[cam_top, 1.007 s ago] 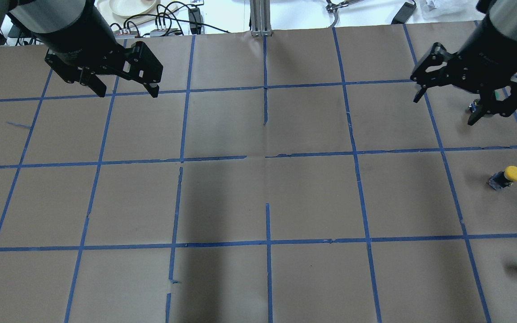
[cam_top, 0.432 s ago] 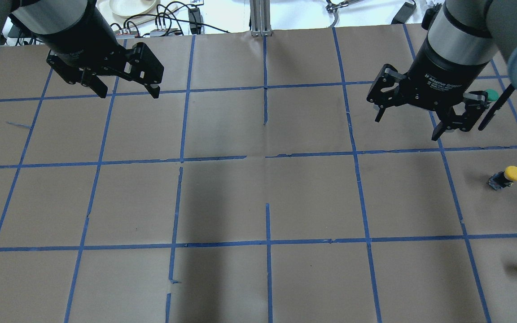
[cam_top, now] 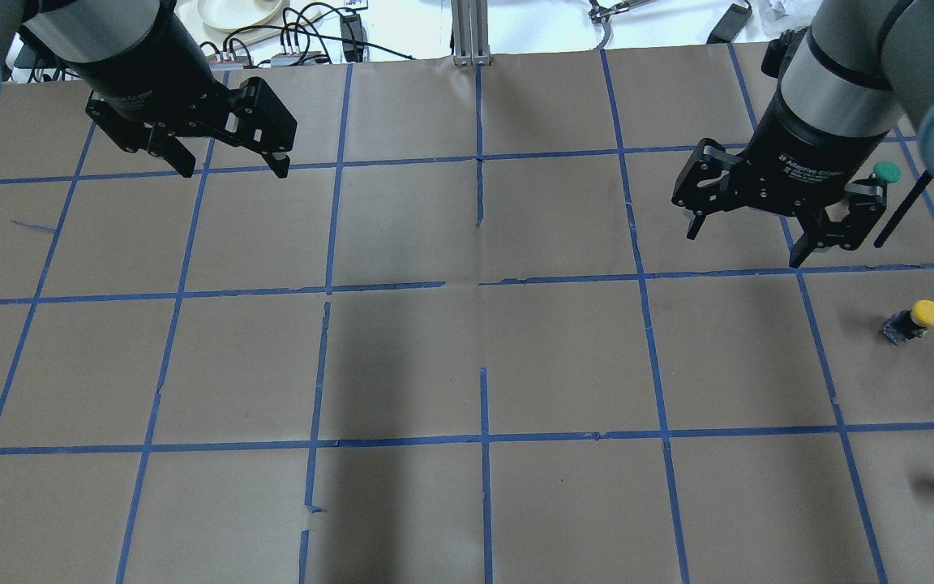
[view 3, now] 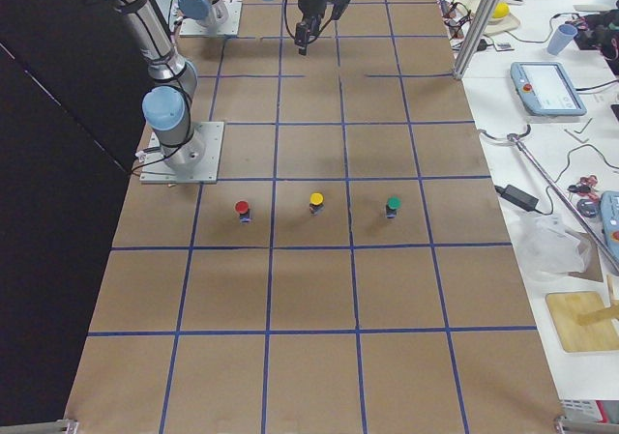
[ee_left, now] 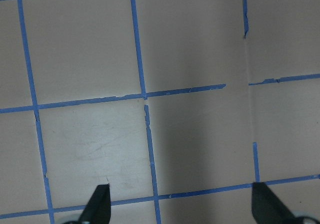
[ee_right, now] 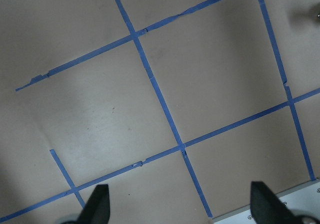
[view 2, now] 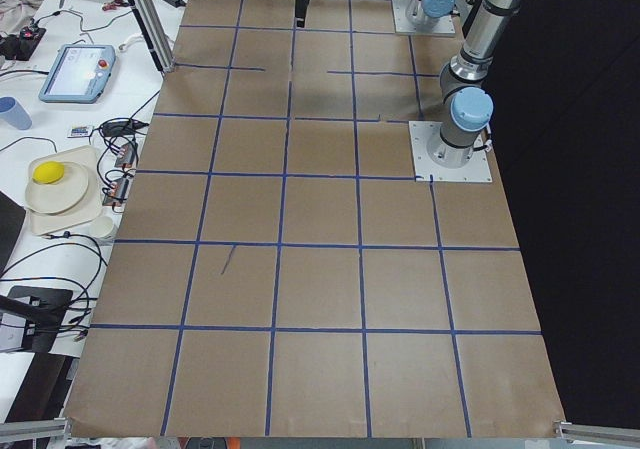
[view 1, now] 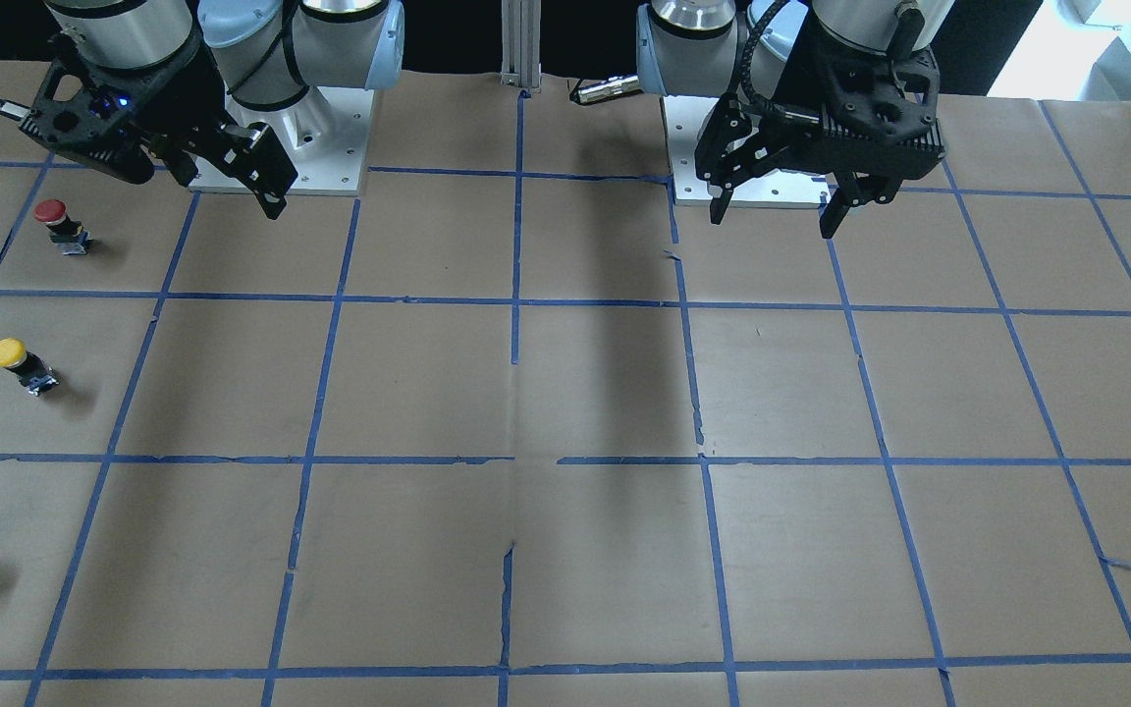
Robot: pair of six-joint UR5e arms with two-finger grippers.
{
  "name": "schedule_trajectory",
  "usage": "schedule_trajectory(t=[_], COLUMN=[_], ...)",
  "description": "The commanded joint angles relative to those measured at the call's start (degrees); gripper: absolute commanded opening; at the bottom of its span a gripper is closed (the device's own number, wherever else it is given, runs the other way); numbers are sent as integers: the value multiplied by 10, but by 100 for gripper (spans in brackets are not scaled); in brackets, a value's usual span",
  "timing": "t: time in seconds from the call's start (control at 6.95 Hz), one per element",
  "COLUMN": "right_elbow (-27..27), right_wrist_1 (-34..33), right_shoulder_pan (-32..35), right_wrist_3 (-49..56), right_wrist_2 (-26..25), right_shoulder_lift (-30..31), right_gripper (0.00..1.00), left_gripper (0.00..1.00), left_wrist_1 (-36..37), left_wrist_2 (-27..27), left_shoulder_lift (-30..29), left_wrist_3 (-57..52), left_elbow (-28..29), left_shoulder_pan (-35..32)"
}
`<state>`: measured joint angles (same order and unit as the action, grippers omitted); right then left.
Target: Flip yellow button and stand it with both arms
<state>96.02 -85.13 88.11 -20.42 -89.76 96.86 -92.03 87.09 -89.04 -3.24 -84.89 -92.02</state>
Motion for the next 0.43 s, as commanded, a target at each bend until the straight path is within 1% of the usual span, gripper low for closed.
schedule_trajectory(t=[0.0, 0.29], right_elbow=[0, 2], right_wrist_1=[0, 1], right_shoulder_pan=[1, 3], right_wrist_3=[6, 13], right_wrist_2=[4, 6], right_shoulder_lift=[5, 7], right_gripper=[100, 100], left_gripper=[100, 100], left_wrist_1=[0, -6], left_wrist_2=[1, 5], left_shoulder_lift=[-2, 1], left_wrist_3=[3, 4], left_elbow=[0, 2], left_shoulder_pan=[0, 0])
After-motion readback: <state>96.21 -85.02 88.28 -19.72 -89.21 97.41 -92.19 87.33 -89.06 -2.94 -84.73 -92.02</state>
